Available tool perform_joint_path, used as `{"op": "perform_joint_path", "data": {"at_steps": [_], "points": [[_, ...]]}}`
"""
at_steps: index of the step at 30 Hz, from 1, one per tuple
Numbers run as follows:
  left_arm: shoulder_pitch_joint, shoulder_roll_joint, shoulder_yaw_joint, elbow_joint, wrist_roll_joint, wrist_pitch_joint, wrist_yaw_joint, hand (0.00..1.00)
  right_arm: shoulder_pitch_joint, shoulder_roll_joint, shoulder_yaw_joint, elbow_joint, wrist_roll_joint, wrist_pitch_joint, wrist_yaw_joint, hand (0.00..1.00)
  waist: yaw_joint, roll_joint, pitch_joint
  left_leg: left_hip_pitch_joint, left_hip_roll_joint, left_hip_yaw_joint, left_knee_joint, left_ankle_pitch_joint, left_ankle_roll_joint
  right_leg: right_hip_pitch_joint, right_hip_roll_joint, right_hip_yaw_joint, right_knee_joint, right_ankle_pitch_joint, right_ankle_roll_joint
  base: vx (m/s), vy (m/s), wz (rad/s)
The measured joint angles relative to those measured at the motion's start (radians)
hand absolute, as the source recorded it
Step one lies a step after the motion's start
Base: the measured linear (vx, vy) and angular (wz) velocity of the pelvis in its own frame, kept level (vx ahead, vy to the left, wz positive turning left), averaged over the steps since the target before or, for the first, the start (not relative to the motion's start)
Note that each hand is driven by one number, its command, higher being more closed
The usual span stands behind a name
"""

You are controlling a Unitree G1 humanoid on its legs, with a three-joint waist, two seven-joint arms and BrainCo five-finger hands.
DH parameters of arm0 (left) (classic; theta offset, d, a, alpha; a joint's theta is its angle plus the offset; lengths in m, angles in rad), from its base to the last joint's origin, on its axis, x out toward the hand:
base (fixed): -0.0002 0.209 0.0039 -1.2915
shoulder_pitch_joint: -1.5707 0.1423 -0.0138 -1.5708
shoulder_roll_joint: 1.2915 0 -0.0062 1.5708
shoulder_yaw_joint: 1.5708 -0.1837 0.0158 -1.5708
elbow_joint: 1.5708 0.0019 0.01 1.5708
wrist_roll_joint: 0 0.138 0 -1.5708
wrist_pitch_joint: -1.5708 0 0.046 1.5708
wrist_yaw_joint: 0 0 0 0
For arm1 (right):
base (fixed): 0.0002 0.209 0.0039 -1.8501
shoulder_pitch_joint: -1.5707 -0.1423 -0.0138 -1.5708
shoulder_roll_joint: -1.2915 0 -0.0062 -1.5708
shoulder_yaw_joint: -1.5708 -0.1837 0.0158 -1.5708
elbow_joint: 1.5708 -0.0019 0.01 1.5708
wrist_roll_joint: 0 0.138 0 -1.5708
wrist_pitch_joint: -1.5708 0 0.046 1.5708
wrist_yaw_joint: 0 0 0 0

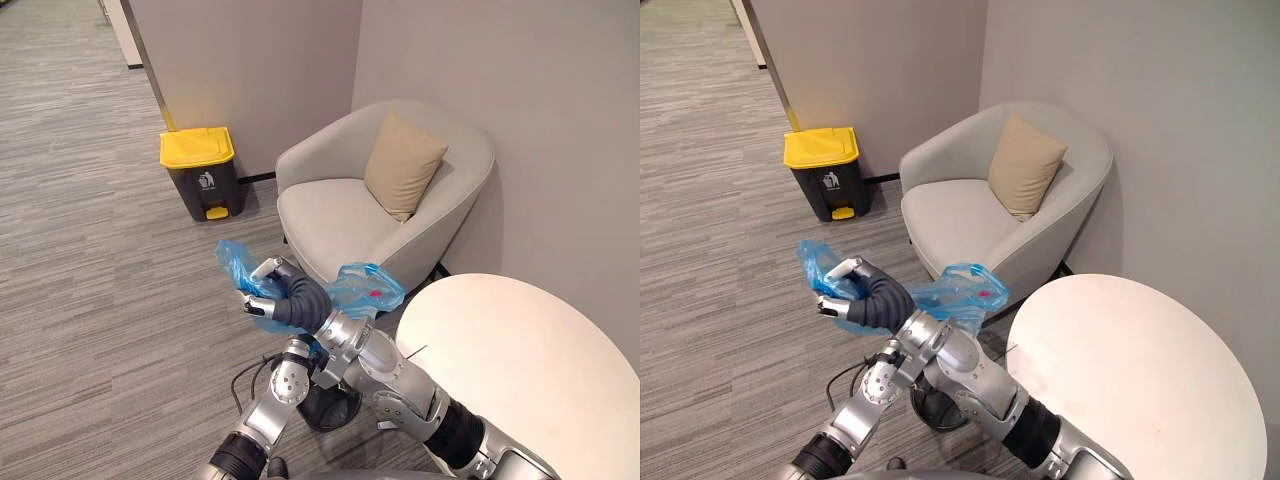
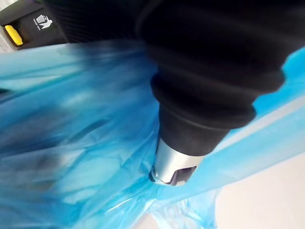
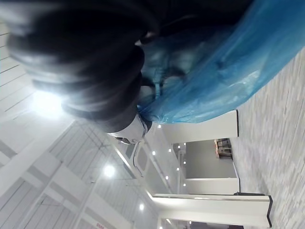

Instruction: Gather rubbish on tea table into small bin, then transfer packed bag to large trash can.

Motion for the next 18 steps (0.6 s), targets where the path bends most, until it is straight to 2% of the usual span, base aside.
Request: {"op": "perform_joint_path", "data": {"at_steps": [7,10,11,14,18], "points": [[0.000,0.000,0.003,0.000,-0.020,0.000,-0.001,1.00,0.001,-0.002,0.025,0.002,-0.006,-0.001,0.000,1.00,-0.013,0.000,0.000,0.000,0.007,-0.001,0.000,0.001,-0.002,0.004,0.008,0.002,-0.013,0.006,-0.004,0.00,0.000,0.00],[0.002,0.000,0.011,0.003,-0.034,0.000,-0.006,1.00,0.016,-0.002,0.019,0.002,-0.045,-0.007,0.000,1.00,-0.013,0.000,0.000,-0.001,0.009,-0.001,0.000,0.001,-0.002,0.005,0.011,0.002,-0.016,0.006,-0.004,0.00,0.000,0.00],[0.002,0.000,0.013,0.013,-0.044,0.000,-0.008,1.00,0.030,-0.002,0.011,0.002,-0.086,-0.008,0.002,0.00,-0.012,0.000,0.000,-0.001,0.010,-0.001,0.000,0.001,-0.002,0.007,0.012,0.001,-0.017,0.006,-0.004,0.00,0.000,0.00],[0.010,0.000,0.019,0.023,-0.051,0.000,-0.012,1.00,0.073,-0.003,-0.021,0.002,-0.156,-0.012,0.003,0.00,-0.013,0.001,0.000,-0.001,0.010,-0.001,0.000,0.001,-0.002,0.012,0.012,0.002,-0.017,0.006,-0.004,0.00,0.000,0.00],[0.036,-0.006,0.087,0.039,-0.079,0.000,-0.029,1.00,0.157,-0.037,-0.103,0.004,-0.321,-0.038,0.001,0.00,-0.014,0.001,0.001,-0.001,0.011,0.000,-0.005,0.000,-0.002,0.010,0.012,0.003,-0.016,0.006,-0.004,0.00,0.000,0.00]]}}
